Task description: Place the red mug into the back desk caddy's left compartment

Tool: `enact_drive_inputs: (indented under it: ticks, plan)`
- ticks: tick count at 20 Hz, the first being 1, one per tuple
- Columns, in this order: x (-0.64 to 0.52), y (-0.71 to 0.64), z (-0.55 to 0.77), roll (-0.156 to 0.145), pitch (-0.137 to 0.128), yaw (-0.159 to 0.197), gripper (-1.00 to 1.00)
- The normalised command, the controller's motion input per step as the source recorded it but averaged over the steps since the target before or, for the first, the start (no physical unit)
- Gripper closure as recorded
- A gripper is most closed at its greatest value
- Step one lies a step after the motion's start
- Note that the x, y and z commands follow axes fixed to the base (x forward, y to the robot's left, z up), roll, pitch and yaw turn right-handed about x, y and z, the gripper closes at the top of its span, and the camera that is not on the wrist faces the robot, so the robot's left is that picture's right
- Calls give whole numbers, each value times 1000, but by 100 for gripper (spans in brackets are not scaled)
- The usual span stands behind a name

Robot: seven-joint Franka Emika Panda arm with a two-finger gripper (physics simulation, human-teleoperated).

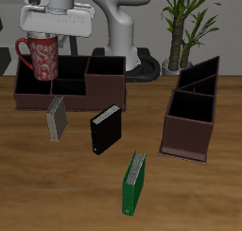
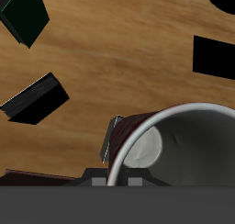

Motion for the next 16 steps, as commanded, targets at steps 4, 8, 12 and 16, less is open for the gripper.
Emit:
enact_drive_inputs:
  ticks: [4,8,12,16]
  plan:
    - [-474,-130,68,23,-11,-8,100]
    - [-428,-185,109,32,-8,-1,100]
    - [-329,-279,63,15,10,-59,100]
    - [-457,-397,32,41,-20,-44,100]
